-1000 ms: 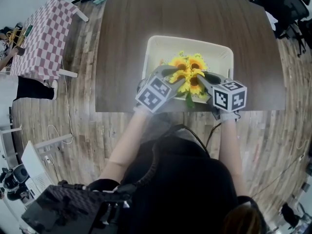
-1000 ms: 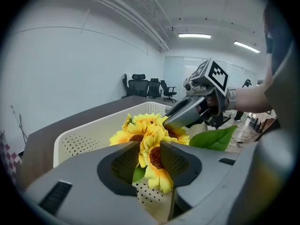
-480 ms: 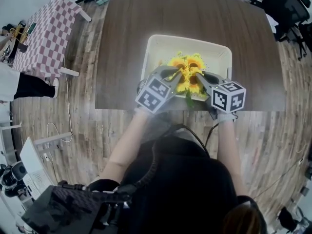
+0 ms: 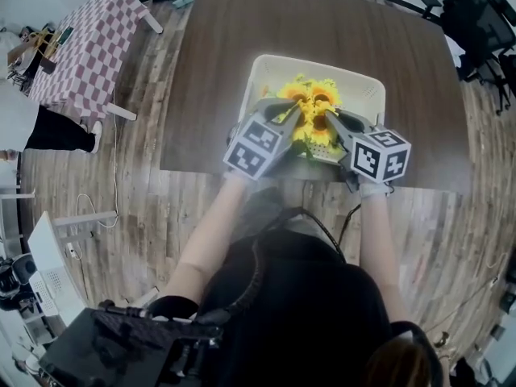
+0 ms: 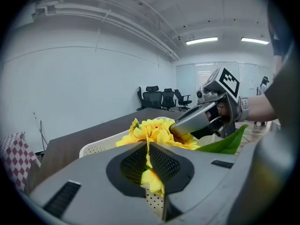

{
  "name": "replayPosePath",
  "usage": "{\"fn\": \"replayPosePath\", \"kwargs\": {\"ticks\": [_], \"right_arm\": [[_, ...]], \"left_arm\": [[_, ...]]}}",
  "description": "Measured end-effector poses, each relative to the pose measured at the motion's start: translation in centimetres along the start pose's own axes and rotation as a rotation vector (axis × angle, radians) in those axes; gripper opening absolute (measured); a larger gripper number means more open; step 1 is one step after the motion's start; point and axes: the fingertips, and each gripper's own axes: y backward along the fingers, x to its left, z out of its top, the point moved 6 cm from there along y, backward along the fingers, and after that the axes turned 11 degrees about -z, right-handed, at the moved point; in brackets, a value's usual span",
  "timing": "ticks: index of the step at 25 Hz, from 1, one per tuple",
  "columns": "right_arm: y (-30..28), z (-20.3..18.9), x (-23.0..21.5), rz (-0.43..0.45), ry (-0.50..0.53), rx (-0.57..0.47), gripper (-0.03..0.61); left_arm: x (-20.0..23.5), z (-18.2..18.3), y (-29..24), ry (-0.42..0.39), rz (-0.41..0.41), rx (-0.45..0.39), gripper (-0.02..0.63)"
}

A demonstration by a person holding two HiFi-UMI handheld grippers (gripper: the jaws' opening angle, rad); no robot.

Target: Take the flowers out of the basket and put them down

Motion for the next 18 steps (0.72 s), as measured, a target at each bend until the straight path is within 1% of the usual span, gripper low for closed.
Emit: {"fn": "replayPosePath", "kwargs": {"ticks": [4,8,13,18], "right_arm": [[0.5,0.4,0.4,0.025,-0.005,-0.031,0.014],[0.6,0.7,1.1,0.023,0.004,-0.049,0.014],[1.1,1.1,1.4,0.012,-0.005,-0.067,0.014],[1.0,2.0,2.0,0.004,-0.012,-0.100,0.014]], "left_arm": [[-0.1,0.5,0.7,0.010,0.036,-0.030,0.017],[-0.2,0.7,1.4,0.004,0.053,-0.052,0.015],[-0.4,1.2,1.8,-0.002,0.049,-0.070,0.015],[0.3,1.8,2.5,-0.020,0.040,-0.096,0.014]]}}
